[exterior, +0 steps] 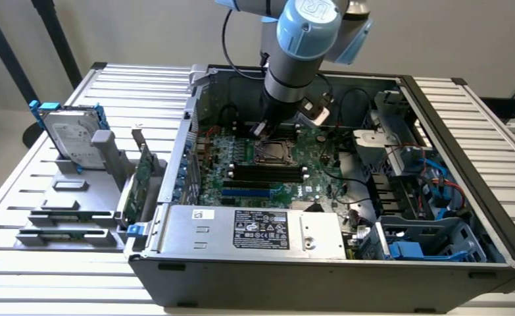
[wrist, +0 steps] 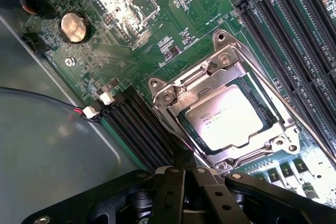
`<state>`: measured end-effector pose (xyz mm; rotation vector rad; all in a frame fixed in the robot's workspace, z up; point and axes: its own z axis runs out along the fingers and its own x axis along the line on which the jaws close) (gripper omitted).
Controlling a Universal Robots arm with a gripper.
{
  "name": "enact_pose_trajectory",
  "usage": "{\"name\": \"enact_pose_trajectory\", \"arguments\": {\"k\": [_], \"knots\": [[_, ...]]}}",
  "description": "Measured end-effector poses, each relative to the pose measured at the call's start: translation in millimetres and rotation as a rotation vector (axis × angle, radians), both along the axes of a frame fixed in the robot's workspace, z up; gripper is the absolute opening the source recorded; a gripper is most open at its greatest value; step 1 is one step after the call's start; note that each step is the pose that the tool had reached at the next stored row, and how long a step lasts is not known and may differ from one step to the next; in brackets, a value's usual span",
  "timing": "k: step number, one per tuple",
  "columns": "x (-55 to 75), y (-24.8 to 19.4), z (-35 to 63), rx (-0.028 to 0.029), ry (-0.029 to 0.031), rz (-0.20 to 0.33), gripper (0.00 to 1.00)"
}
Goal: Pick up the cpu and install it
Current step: 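Install the first cpu locking lever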
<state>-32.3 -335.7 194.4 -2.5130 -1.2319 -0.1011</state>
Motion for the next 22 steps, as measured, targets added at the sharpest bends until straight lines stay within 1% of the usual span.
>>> {"name": "enact_pose_trajectory", "arguments": {"k": [4,13,22], "knots": [[0.7,0.0,0.0,-0.0007,0.0000,-0.007,0.11],[2.2,0.0,0.0,-0.0049,0.0001,-0.028,0.11],[4.4,0.0,0.0,-0.0078,0.0000,-0.043,0.11]]}}
